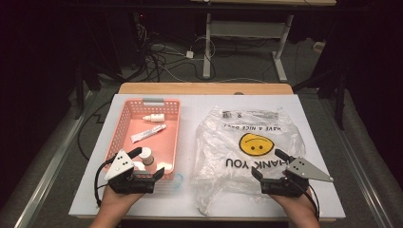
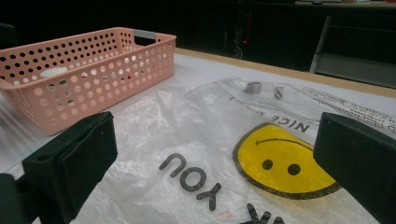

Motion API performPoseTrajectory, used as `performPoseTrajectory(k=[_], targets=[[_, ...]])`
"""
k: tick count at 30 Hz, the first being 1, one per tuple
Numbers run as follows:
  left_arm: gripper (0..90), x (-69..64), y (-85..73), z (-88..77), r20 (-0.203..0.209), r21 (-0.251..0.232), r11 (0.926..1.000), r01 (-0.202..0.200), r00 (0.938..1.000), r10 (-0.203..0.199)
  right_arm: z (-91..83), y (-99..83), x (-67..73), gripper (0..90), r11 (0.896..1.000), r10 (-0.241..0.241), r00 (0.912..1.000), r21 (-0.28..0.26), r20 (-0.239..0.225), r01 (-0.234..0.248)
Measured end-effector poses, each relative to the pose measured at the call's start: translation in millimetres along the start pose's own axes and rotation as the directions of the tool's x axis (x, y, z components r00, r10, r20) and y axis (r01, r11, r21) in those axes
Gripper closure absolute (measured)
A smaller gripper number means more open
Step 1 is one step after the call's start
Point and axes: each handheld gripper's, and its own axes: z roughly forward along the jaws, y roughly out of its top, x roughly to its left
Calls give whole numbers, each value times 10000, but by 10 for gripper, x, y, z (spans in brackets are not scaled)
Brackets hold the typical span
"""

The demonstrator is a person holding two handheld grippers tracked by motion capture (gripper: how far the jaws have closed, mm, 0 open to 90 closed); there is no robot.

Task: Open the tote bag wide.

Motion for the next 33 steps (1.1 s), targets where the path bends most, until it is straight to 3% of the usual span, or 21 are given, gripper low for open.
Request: performPoseTrajectory(k=[9,13,18,23,29,32,33], targets=[[0,-19,16,34,2,-20,9999,101,9999,-101,-7,-15,-7,0,10000,-17,10000,5,-38,17],[0,-23,2,53,161,165,9999,51,9999,-54,26,11,-20,0,10000,-62,9999,-14,-138,61],[0,-50,0,9,56,104,9999,-107,9999,106,60,27,16,0,9998,-199,9996,84,-204,201],[0,-53,-40,-32,52,170,9998,130,9999,-131,31,54,34,0,9998,-173,9997,21,-155,173],[0,-47,-27,24,-186,390,9992,-73,9998,80,-63,103,-90,3,9999,-102,9996,-55,276,104],[0,-31,-20,52,-76,422,9991,-88,9999,92,-124,92,-201,5,10000,13,9980,28,628,-15],[0,-31,-12,56,-88,384,9992,-90,9999,94,-173,72,-279,9,9999,59,9956,132,931,-72]])
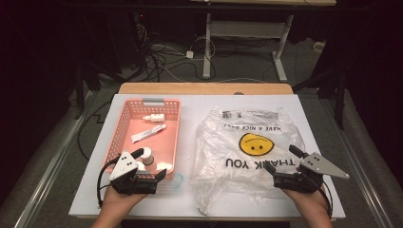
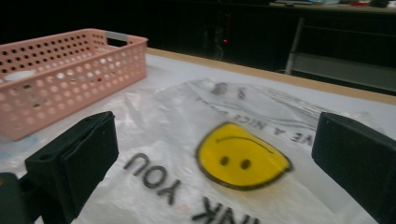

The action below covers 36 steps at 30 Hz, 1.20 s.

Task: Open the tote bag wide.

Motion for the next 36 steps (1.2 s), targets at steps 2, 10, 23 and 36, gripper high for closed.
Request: performPoseTrajectory(k=[2,10,23,36], targets=[[0,-6,37,4,39,-14,10000,17,10000,-17,-42,-23,-83,16,10000,-39,9995,72,311,36],[0,6,88,63,363,235,9997,69,9993,-77,-272,-159,-419,73,9974,547,9888,380,1387,-605],[0,-23,184,236,129,193,9995,-261,9996,259,-439,-508,-699,176,9586,1560,9583,1973,2393,-2053],[0,-88,240,260,978,-151,9999,-20,9952,35,-379,-720,-675,488,8896,2023,9573,3700,2065,-2678]])
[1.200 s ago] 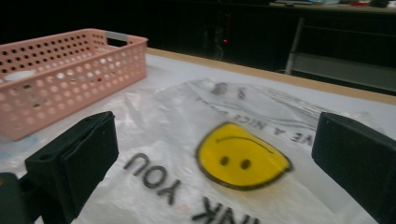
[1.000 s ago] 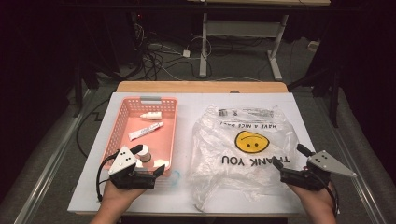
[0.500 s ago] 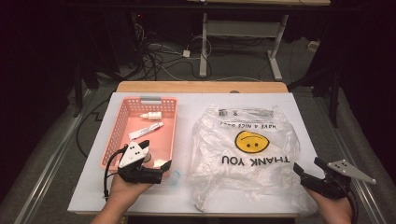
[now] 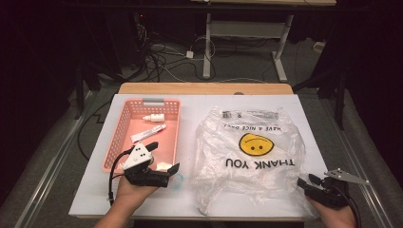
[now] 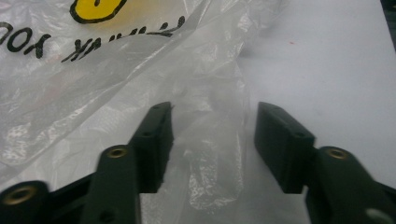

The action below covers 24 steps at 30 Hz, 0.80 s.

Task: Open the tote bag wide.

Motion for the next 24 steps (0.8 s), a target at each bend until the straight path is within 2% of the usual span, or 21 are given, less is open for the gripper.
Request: performPoseTrajectory(k=[5,8,10,13,14,17,19,21,24], targets=[[0,-24,3,16,93,76,9999,-98,9999,97,-5,-5,44,745,9991,-408,9991,123,-101,409],[0,-31,-3,26,91,149,9997,-168,9998,167,9,2,100,832,9979,-590,9969,226,-528,602],[0,-32,-4,25,94,146,9998,-146,9999,145,16,21,179,856,9967,-773,9932,193,-875,792],[0,-33,-6,23,89,141,9998,-154,9998,153,30,51,319,867,9921,-1217,9841,135,-1291,1245],[0,-34,-7,22,69,136,9998,-162,9998,161,37,64,405,866,9903,-1355,9792,115,-1509,1388],[0,-31,-9,17,59,70,9998,-185,9998,184,63,91,597,867,9806,-1904,9611,68,-2002,1957],[0,-28,-12,12,45,25,9998,-172,9998,172,90,102,745,859,9727,-2239,9449,60,-2389,2320],[0,-22,-15,6,51,8,9999,-162,9999,162,89,117,818,794,9677,-2440,9374,3,-2486,2519],[0,-18,-28,-14,61,-1,10000,-93,9999,93,8,166,812,683,9675,-2519,9386,-415,-2358,2493]])
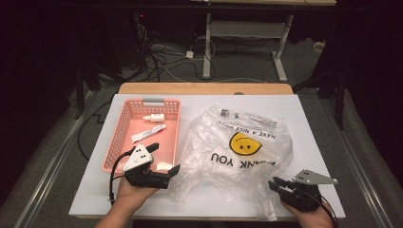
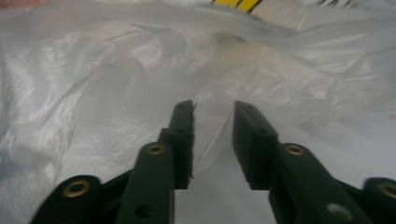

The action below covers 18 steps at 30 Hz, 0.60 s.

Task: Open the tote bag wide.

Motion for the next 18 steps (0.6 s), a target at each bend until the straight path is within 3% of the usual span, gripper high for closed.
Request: performPoseTrajectory(k=[5,9,12,15,18], targets=[[0,9,-42,-49,-99,47,10000,40,9999,-40,-276,91,-222,607,9923,439,9979,-1180,477,-380],[0,25,-105,-137,-343,33,10000,80,9994,-79,-325,140,-389,597,9855,643,9941,-1625,868,-495],[0,30,-152,-215,-588,-4,9999,136,9982,-136,-223,233,-565,587,9798,862,9888,-1902,1219,-620],[0,29,-201,-286,-793,47,9998,216,9966,-211,-133,310,-639,583,9803,884,9847,-1881,1500,-593],[0,32,-263,-379,-922,146,9996,238,9955,-223,65,485,-858,583,9743,1255,9778,-2066,1677,-896]])
